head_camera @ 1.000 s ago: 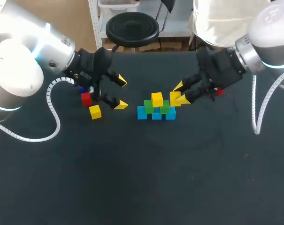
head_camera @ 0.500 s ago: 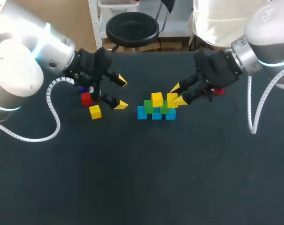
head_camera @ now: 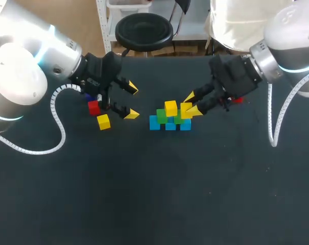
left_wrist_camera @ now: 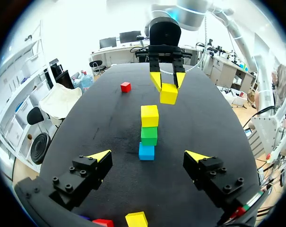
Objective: Place the blue cubes, place green cubes on the blue cubes, place the yellow cubes on the green cubes, then place the red cubes on the yellow cubes, and place purple cube on the red cubes.
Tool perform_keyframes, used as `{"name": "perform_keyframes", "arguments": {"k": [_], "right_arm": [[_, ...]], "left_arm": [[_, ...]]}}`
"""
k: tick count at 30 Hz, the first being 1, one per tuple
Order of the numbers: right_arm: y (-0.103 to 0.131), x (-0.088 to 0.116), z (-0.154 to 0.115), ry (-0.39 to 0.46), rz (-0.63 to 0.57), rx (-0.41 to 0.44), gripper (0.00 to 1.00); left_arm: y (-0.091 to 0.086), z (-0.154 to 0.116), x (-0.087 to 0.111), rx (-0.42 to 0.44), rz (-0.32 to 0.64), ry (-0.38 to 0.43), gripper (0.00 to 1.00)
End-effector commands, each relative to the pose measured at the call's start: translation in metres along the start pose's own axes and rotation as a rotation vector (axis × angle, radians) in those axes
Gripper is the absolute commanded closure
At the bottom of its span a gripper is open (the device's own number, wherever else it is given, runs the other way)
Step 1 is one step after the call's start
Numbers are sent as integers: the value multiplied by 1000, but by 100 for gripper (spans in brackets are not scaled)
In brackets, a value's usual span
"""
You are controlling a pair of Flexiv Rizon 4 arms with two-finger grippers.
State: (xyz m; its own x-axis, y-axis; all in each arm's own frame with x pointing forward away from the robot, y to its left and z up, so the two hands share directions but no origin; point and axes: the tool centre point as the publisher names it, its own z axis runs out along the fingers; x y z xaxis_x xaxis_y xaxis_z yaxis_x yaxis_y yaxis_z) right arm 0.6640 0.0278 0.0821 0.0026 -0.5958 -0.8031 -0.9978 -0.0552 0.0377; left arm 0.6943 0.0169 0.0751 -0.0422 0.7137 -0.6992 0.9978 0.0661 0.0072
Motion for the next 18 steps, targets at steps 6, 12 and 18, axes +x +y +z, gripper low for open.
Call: {"name": "perform_keyframes", "arguments": {"k": [6,12,18], "right_arm": [[1,1,2,5,16,4,100],[2,2,4,2,28,5,100],[-1,4,-1,18,33,11,100]], "left_arm": [[-1,0,2,-2,4,-7,0],[-1,0,2,-2,4,-7,0],[-1,0,2,-2,4,-7,0]]}}
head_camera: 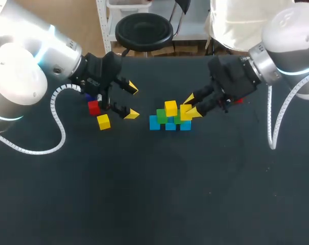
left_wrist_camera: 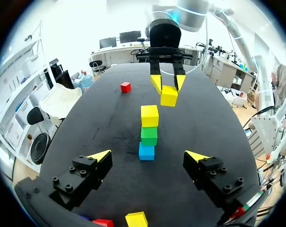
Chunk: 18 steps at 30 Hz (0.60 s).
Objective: Place the blue cubes, place green cubes on the blue cubes, place the yellow cubes on the green cubes, then place the red cubes on the yellow cubes, and place purple cube on the red cubes.
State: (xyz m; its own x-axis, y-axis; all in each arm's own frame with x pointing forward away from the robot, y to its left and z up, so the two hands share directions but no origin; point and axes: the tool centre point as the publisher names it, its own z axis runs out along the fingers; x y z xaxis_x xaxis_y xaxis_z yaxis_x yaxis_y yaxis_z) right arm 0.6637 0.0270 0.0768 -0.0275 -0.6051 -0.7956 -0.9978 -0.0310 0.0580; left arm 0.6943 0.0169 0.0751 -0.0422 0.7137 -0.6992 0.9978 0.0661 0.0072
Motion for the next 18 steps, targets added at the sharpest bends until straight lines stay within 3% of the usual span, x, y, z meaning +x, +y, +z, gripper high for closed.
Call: {"name": "perform_keyframes", "arguments": {"k": [1,18], "right_arm": [[-2,0,-5,13,2,6,100],[-23,2,-4,24,-10,12,100]], "left_arm": [[-1,0,2,-2,4,-7,0],[-1,0,2,-2,4,-7,0]]}}
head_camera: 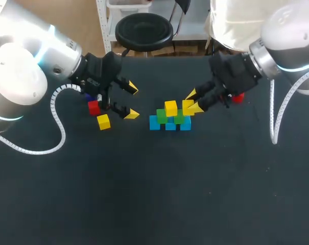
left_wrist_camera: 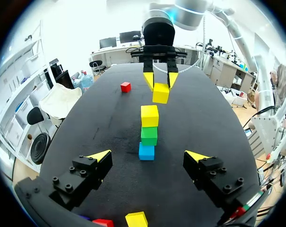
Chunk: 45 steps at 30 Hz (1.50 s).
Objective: Place the blue cubes, place green cubes on the blue cubes, place the yellow cubes on the green cubes, then place the red cubes on the yellow cubes, and place purple cube on the red cubes.
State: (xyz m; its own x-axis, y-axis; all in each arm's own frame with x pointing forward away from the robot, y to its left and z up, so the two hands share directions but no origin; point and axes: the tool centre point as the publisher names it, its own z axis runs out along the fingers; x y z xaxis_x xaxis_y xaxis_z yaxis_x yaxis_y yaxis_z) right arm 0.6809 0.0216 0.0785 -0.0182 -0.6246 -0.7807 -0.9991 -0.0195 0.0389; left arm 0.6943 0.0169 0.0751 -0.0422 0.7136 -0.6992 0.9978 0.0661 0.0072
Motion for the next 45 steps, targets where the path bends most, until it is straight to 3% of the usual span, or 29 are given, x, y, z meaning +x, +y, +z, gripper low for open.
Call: {"name": "perform_keyframes", "arguments": {"k": [1,24,35,45], "right_arm": [[-7,0,2,0,-4,-9,100],[4,-1,9,-3,14,-16,100],[-5,1,2,8,10,-3,100],[-6,5,13,-19,20,-23,100]], "left_arm": [[-1,0,2,-2,4,-7,0],[-1,0,2,-2,4,-7,0],[-1,0,2,-2,4,-7,0],[-1,0,2,-2,4,-7,0]]}}
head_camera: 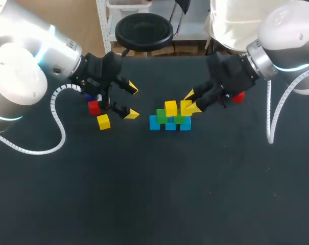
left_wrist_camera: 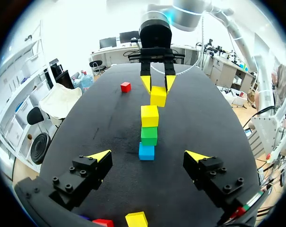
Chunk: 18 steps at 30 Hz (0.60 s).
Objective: Place the blue cubes, place green cubes on the blue cubes, place the yellow cubes on the green cubes, then place the red cubes on the yellow cubes, and place purple cube on the red cubes.
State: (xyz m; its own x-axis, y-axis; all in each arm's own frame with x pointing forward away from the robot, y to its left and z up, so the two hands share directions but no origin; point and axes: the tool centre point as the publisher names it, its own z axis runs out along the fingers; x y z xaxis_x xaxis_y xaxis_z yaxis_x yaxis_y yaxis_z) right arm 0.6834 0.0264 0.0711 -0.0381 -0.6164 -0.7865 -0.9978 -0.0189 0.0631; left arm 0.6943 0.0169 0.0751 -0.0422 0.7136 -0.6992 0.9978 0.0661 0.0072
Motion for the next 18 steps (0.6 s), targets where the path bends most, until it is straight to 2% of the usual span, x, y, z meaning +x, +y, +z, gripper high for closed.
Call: {"name": "perform_keyframes", "arguments": {"k": [1,18], "right_arm": [[-4,3,5,-10,2,-10,100],[-1,0,5,-16,1,-8,100]], "left_arm": [[-1,0,2,-2,4,-7,0],[-1,0,2,-2,4,-7,0]]}}
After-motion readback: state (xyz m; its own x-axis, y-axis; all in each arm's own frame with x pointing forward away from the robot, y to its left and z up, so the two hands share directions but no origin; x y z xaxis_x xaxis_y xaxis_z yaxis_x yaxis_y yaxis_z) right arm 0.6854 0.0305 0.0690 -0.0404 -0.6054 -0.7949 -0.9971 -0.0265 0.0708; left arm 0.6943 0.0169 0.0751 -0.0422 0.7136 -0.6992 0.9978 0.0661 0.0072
